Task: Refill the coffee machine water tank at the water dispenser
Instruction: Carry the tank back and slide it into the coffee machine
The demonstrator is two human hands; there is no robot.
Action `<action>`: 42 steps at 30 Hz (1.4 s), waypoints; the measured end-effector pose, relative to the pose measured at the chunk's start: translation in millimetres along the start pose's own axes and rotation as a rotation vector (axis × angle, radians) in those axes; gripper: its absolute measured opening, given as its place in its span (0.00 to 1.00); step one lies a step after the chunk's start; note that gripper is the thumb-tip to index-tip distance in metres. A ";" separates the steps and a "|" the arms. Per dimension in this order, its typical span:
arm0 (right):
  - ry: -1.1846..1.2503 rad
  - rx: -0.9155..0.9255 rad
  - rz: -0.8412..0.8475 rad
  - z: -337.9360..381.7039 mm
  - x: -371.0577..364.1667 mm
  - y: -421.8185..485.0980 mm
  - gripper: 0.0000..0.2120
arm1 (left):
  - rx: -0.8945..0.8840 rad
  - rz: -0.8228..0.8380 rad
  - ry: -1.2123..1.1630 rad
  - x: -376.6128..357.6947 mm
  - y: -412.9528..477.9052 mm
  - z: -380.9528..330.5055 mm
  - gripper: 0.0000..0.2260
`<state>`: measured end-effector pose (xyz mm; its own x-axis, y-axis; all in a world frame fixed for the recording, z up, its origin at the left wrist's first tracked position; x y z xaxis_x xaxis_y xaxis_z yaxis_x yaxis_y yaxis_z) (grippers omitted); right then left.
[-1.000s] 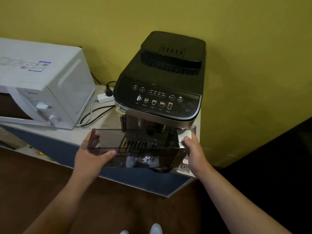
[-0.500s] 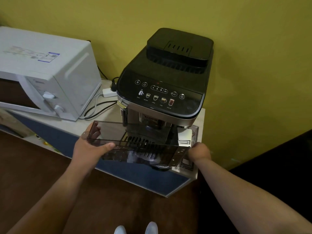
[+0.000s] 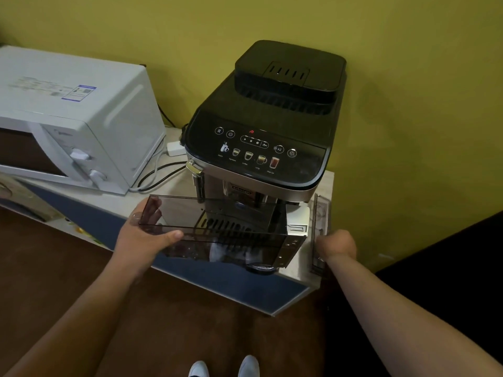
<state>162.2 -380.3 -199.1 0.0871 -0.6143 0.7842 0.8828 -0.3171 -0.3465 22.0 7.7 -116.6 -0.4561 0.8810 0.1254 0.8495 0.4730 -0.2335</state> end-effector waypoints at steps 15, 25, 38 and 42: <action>-0.006 0.346 -0.291 13.6 151.7 -74.6 0.08 | -0.010 0.128 0.056 5.9 9.7 3.7 0.32; -0.122 0.721 -0.265 74.2 179.4 -176.8 0.07 | -0.012 0.167 -0.013 8.6 8.1 8.2 0.30; -0.448 1.121 0.108 212.3 46.3 -235.6 0.04 | 0.043 0.277 -0.044 5.0 3.3 4.1 0.26; -0.536 1.128 0.135 222.4 22.9 -225.5 0.05 | 0.079 0.215 -0.077 8.0 2.6 8.7 0.21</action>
<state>67.7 -162.2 11.5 0.1498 -0.1392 0.9789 0.7315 0.6817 -0.0150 18.2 16.0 -124.6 -0.2888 0.9574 -0.0083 0.9073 0.2709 -0.3218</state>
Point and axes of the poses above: each hand's wrist, its own y-axis towards the middle knuckle, its own x-axis out of the back of the hand, z = x × y, the point moved 5 cm from there along y, towards the middle knuckle, and after that the axes turned 4 degrees about x, right-handed, at the moved point
